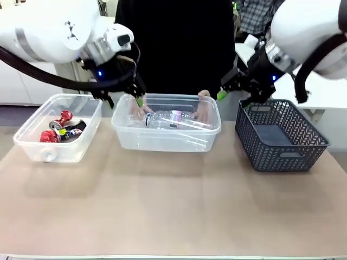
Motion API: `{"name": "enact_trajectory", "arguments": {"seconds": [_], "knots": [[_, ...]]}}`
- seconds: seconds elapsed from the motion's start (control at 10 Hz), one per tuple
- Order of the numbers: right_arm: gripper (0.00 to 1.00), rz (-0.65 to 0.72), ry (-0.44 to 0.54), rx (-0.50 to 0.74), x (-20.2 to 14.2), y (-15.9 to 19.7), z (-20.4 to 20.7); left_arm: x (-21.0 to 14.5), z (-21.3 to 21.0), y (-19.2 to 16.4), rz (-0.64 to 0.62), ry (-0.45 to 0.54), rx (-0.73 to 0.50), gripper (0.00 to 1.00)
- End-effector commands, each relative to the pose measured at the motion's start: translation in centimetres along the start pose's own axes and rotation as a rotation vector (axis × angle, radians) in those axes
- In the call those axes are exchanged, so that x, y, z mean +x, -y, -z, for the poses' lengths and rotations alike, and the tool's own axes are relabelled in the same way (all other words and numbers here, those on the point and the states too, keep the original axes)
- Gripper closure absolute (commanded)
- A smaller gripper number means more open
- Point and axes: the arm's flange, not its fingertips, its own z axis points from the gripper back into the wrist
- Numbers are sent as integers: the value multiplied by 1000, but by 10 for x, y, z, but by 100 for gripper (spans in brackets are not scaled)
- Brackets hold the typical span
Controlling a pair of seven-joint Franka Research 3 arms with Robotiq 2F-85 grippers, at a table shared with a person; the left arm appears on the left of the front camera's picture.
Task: Sort the waste into each basket.
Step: Release the Organizing box you were holding.
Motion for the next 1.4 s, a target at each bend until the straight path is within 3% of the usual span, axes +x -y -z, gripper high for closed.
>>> {"name": "enact_trajectory", "arguments": {"seconds": [0.0, 0.6, 0.7, 0.9, 1.1, 1.2, 1.3], "knots": [[0, -5, 9, 3, 2, -4, -6, 4, -4, 6, -8, 36, 30, 0], [0, -5, 9, 3, 2, -4, -6, 4, -4, 5, 7, 23, 8, 0], [0, -5, 6, 0, 1, -2, -3, -5, -34, -6, 22, -1, -59, 0], [0, 116, -79, 404, -48, 49, -86, -47, -91, -58, -102, 80, -373, 0], [0, 415, 81, 795, -74, 104, -134, -95, -109, -116, -167, 280, -782, 0], [0, 518, 150, 945, -79, 131, -144, -115, -110, -137, -193, 405, -922, 0], [0, 597, 245, 1002, -82, 156, -146, -133, -107, -150, -179, 548, -1000, 0]]}}
